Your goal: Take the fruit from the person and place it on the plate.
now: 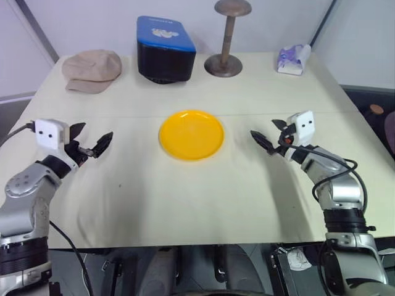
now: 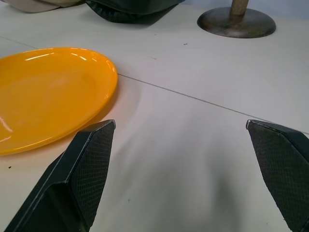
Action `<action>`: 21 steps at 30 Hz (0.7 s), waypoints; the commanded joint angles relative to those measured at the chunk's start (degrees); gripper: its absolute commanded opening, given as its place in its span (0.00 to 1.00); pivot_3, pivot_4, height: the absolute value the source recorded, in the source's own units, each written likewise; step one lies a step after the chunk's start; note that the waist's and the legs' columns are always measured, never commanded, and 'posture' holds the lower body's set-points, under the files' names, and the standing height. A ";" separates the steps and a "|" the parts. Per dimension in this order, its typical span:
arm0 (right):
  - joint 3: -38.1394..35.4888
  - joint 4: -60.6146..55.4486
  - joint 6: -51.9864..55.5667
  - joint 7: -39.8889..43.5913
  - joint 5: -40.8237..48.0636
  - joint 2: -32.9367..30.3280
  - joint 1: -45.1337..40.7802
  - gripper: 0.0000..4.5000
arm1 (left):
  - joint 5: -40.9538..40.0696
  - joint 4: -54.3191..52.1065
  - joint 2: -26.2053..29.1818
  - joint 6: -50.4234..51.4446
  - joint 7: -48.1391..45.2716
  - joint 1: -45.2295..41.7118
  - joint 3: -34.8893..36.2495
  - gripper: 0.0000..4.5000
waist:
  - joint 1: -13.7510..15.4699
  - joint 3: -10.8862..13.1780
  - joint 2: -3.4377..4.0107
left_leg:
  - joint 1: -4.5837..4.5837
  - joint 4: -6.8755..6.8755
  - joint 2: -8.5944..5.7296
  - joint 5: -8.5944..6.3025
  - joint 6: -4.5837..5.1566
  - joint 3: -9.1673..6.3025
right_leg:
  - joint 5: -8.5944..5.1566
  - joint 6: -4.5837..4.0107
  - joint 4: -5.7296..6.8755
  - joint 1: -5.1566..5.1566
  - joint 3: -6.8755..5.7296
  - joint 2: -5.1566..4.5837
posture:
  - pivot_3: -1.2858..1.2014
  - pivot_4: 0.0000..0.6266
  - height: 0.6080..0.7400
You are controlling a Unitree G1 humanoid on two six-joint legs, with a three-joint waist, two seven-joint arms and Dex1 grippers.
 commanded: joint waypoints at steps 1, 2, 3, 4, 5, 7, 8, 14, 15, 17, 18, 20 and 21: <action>-1.00 -1.91 -0.84 -0.20 0.13 -0.27 -0.38 0.99 | -1.10 -1.22 0.53 -0.12 -0.12 -0.82 0.84 1.00 | 0.01 0.00 0.00 | 0.00 0.00 0.00 0.00 0.00 0.00 | 0.00 0.00 0.00 0.00 0.00 0.00 | 0.52 0.24 1.00; -1.00 -1.92 -0.82 -0.17 0.16 -0.27 -0.39 0.99 | -1.29 -1.36 0.29 -0.27 0.10 -0.89 1.16 1.00 | 0.01 0.00 0.00 | 0.00 0.00 0.00 0.00 0.00 0.00 | 0.00 0.00 0.00 0.00 0.00 0.00 | 0.52 0.24 1.00; -1.00 -1.92 -0.82 -0.15 0.18 -0.27 -0.39 0.99 | -1.43 -1.44 0.13 -0.40 0.28 -0.94 1.39 1.00 | 0.01 0.00 0.00 | 0.00 0.00 0.00 0.00 0.00 0.00 | 0.00 0.00 0.00 0.00 0.00 0.00 | 0.52 0.24 1.00; -1.00 -1.81 -0.85 -0.13 0.16 -0.29 -0.41 0.99 | -1.16 -1.40 0.31 -0.54 0.36 -0.85 1.36 1.00 | 0.02 0.00 0.00 | 0.00 0.00 0.00 0.00 0.00 0.00 | 0.00 0.00 0.00 0.00 0.00 0.00 | 0.52 0.24 1.00; -1.00 -1.74 -0.87 -0.11 0.14 -0.32 -0.44 0.99 | -0.86 -1.33 0.56 -0.67 0.37 -0.74 1.26 1.00 | 0.01 0.00 0.00 | 0.00 0.00 0.00 0.00 0.00 0.00 | 0.00 0.00 0.00 0.00 0.00 0.00 | 0.52 0.24 1.00; -1.01 -1.63 -0.90 -0.08 0.13 -0.34 -0.48 0.99 | -0.80 -1.26 0.81 -0.65 0.29 -0.64 1.21 1.00 | 0.01 0.00 0.00 | 0.00 0.00 0.00 0.00 0.00 0.00 | 0.00 0.00 0.00 0.00 0.00 0.00 | 0.52 0.24 1.00; -1.00 -1.60 -0.92 -0.07 0.12 -0.35 -0.49 0.99 | -0.83 -1.25 0.83 -0.65 0.28 -0.64 1.22 1.00 | 0.01 0.00 0.00 | 0.00 0.00 0.00 0.00 0.00 0.00 | 0.00 0.00 0.00 0.00 0.00 0.00 | 0.52 0.24 1.00; -0.84 -1.40 -0.99 -0.17 -0.04 -0.20 -0.58 0.99 | -0.48 -1.11 0.98 -0.87 0.30 -0.69 1.09 1.00 | 0.01 0.00 0.00 | 0.00 0.00 0.00 0.00 0.00 0.00 | 0.00 0.00 0.00 0.00 0.00 0.01 | 0.52 0.24 1.00; -0.83 -1.39 -0.98 -0.19 -0.06 -0.20 -0.58 0.99 | -0.38 -1.05 1.02 -0.89 0.31 -0.70 1.04 1.00 | 0.01 0.00 0.00 | 0.00 0.00 0.00 0.00 0.00 0.00 | 0.00 0.00 0.00 0.00 0.00 0.01 | 0.52 0.24 1.00; -0.93 -1.45 -0.98 -0.17 -0.05 -0.28 -0.48 0.99 | -0.25 -1.18 1.01 -0.87 0.36 -0.60 0.93 1.00 | 0.01 0.00 0.00 | 0.00 0.00 0.00 0.00 0.00 0.00 | 0.00 0.00 0.00 0.00 0.00 0.01 | 0.52 0.24 1.00; -0.98 -1.49 -0.97 -0.18 -0.07 -0.29 -0.44 0.99 | -0.20 -1.19 1.01 -0.86 0.37 -0.60 0.89 1.00 | 0.01 0.00 0.00 | 0.00 0.00 0.00 0.00 0.00 0.00 | 0.00 0.00 0.00 0.00 0.00 0.01 | 0.52 0.24 1.00; -1.01 -1.55 -0.94 -0.19 -0.20 -0.28 -0.39 0.99 | -0.12 -1.17 0.98 -0.87 0.35 -0.64 0.88 1.00 | 0.01 0.00 0.00 | 0.00 0.01 0.00 0.00 0.00 0.00 | 0.00 0.00 0.00 0.00 0.00 0.01 | 0.52 0.24 1.00; -1.05 -1.53 -0.96 -0.17 -0.22 -0.31 -0.36 0.99 | -0.06 -1.21 0.92 -0.87 0.35 -0.65 0.85 1.00 | 0.01 0.00 0.00 | 0.00 0.00 0.00 0.00 0.00 0.00 | 0.00 0.00 0.00 0.00 0.00 0.01 | 0.52 0.24 1.00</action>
